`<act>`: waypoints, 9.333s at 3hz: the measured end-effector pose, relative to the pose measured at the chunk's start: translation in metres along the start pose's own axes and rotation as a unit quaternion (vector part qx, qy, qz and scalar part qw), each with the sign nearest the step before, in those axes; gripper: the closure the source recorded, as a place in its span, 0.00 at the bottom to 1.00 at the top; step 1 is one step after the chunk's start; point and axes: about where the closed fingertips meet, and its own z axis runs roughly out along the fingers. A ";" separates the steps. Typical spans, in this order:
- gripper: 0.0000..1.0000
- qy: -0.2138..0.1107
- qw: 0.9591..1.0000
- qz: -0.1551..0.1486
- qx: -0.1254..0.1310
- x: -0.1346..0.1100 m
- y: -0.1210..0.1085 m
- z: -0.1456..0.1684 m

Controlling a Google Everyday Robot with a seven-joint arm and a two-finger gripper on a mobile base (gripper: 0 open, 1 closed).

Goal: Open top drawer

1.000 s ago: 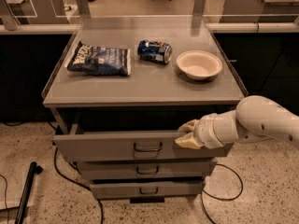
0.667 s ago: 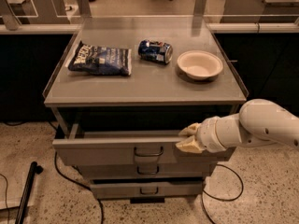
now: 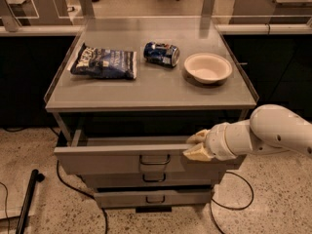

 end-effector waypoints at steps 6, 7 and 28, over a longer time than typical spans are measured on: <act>1.00 -0.003 1.000 0.012 0.002 0.014 0.019 -0.012; 1.00 -0.003 1.000 0.012 0.002 0.013 0.019 -0.014; 1.00 -0.016 0.997 0.065 0.022 0.054 0.126 -0.071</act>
Offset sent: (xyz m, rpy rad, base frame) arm 0.0000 0.0000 0.0000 0.0000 0.0000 0.0001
